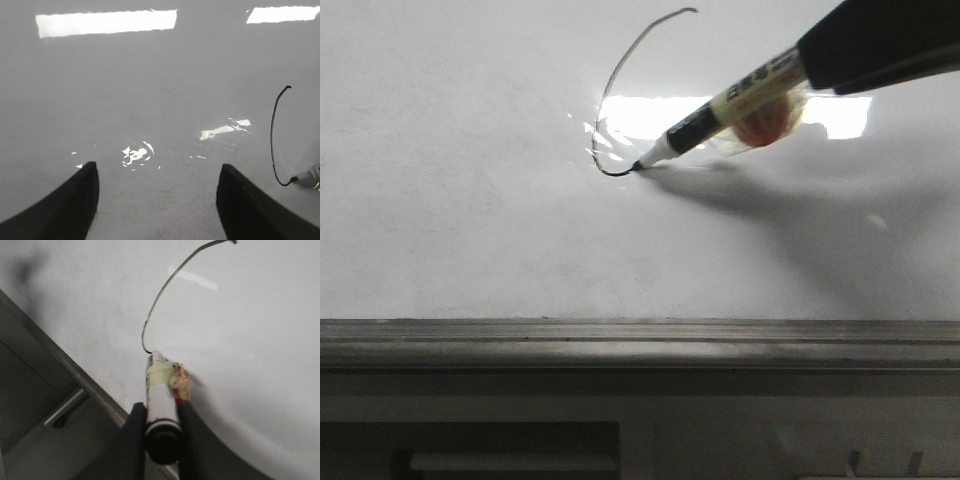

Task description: Write number 6 on whiteboard

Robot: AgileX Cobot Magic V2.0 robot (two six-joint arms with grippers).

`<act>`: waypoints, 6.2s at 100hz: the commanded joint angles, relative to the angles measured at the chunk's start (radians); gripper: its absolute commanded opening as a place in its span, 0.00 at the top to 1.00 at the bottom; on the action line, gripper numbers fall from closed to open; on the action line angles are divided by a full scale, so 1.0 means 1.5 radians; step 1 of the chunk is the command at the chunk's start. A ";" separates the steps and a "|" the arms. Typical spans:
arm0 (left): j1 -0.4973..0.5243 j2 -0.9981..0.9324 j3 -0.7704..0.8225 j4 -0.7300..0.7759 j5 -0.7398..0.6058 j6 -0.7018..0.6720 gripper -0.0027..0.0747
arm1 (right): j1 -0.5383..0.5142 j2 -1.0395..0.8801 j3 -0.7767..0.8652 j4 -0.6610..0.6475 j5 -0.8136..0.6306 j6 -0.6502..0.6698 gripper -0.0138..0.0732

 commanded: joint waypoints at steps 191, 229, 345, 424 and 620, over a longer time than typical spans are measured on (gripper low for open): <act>-0.412 0.250 -0.098 -0.160 -0.067 0.264 0.40 | 0.049 0.140 -0.304 -0.046 0.321 -0.029 0.89; -0.427 0.285 -0.098 -0.155 -0.113 0.264 0.57 | 0.049 0.140 -0.304 -0.046 0.323 -0.029 0.89; -0.426 0.116 0.007 -0.511 -0.382 0.260 0.99 | -0.122 -0.038 -0.092 -0.082 0.241 0.031 0.30; -0.425 0.313 -0.102 -0.512 -0.441 0.257 0.99 | -0.122 -0.069 -0.040 -0.049 0.247 0.031 0.30; -0.426 0.052 -0.063 -0.572 -0.510 0.505 0.23 | -0.122 -0.130 -0.040 -0.019 0.206 0.031 0.31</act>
